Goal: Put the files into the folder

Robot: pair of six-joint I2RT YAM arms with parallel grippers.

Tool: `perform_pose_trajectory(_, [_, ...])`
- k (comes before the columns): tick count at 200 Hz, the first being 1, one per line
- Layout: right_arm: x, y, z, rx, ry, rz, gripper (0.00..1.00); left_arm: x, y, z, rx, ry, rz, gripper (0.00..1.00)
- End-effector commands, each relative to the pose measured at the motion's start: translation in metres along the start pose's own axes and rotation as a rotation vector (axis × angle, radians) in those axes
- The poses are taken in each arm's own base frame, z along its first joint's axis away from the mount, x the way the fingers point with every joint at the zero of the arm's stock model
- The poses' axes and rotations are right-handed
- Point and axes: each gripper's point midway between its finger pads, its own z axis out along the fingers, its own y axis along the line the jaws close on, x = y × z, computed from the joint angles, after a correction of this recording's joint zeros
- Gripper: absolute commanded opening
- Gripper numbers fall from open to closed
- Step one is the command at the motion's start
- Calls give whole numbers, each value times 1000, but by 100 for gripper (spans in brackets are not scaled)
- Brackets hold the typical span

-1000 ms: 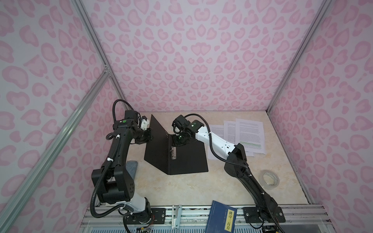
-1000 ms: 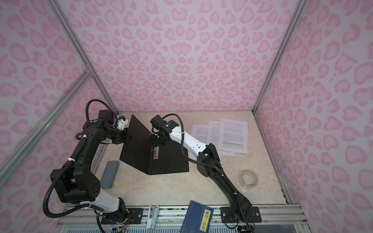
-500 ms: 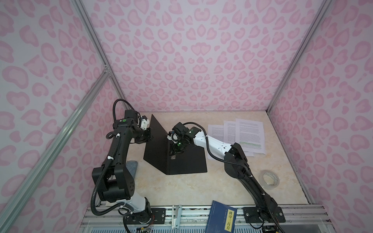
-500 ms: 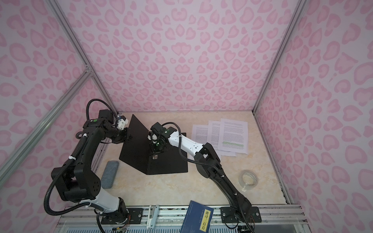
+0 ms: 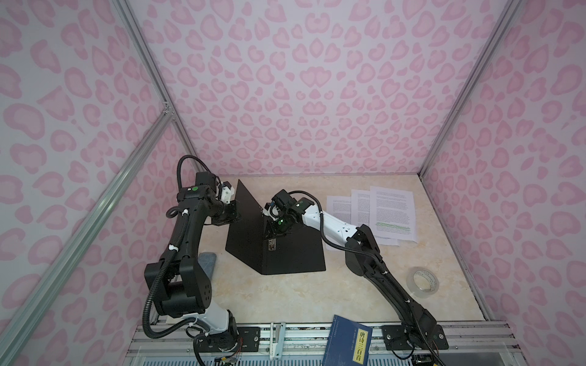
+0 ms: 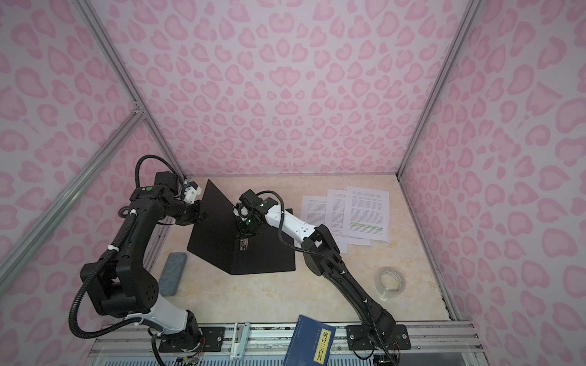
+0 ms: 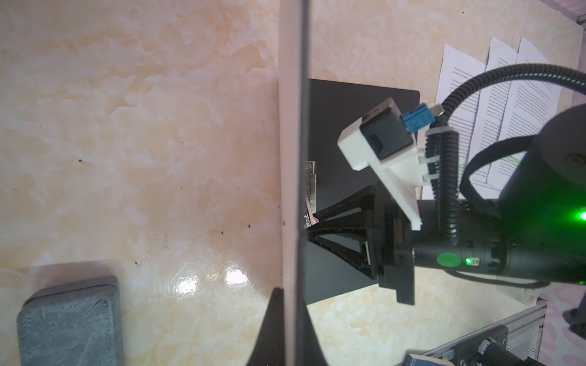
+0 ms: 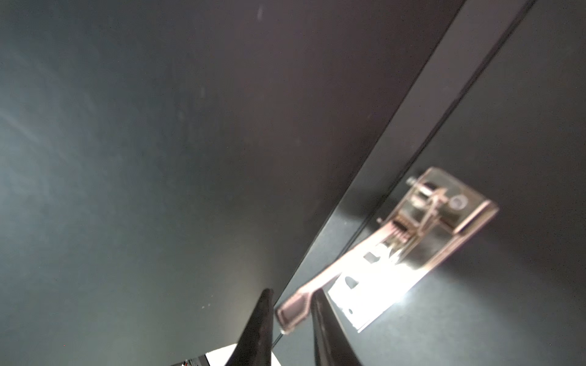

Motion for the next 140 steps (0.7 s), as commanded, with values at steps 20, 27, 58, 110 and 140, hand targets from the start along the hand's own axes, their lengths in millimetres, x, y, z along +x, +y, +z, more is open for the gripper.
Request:
perform_pose_trajectory(20, [-24,-2,-2,-78,-47,17,26,4,-5,0,28,23,4,3])
perform_pose_trajectory(27, [-28,-4,-2,-89,-55,28,26,4,-5,0,29,26,3,3])
perform_pose_trajectory(58, [-46,-13,-7,-129,-101,58,26,6,-6,0,35,34,4,3])
perform_pose_trajectory(110, [-76,-22,-24,-157,-193,85,29,7,-4,-1,23,35,4,3])
perform_pose_trajectory(140, [-84,-15,-40,-162,-224,68,31,9,-2,-3,8,37,5,3])
